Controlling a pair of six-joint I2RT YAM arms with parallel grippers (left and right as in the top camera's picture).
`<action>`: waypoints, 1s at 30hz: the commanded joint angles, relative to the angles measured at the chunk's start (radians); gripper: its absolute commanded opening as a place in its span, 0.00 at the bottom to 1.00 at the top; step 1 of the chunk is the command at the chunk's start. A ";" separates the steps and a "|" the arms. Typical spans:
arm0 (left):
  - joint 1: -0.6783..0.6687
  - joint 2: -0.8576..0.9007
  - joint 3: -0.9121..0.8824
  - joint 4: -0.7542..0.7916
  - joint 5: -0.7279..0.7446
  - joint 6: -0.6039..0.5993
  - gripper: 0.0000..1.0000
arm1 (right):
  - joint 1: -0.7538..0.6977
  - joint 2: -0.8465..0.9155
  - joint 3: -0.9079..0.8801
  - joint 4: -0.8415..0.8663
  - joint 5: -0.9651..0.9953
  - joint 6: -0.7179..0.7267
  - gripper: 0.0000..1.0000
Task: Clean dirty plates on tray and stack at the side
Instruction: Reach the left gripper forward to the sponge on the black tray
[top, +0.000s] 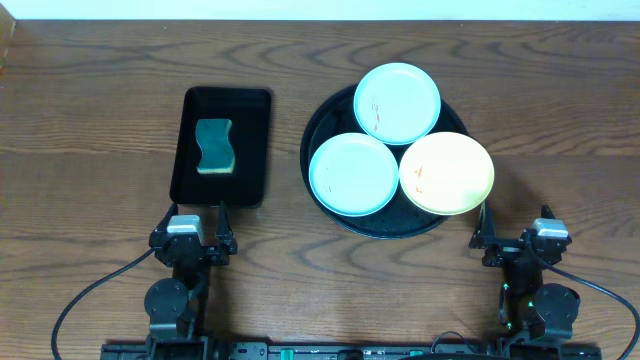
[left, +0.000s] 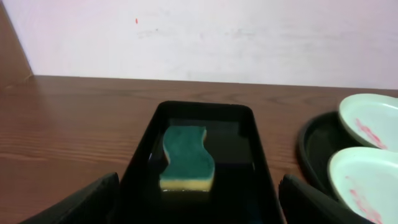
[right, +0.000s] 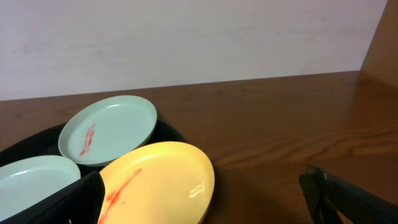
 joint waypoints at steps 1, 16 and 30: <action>0.004 -0.007 -0.009 0.050 0.274 -0.177 0.82 | -0.014 -0.006 -0.002 -0.005 0.002 -0.009 0.99; 0.005 0.010 0.063 0.766 0.656 -0.399 0.82 | -0.014 -0.006 -0.002 -0.005 0.002 -0.009 0.99; 0.005 0.835 1.010 -0.598 0.613 0.109 0.82 | -0.014 -0.006 -0.002 -0.004 0.002 -0.009 0.99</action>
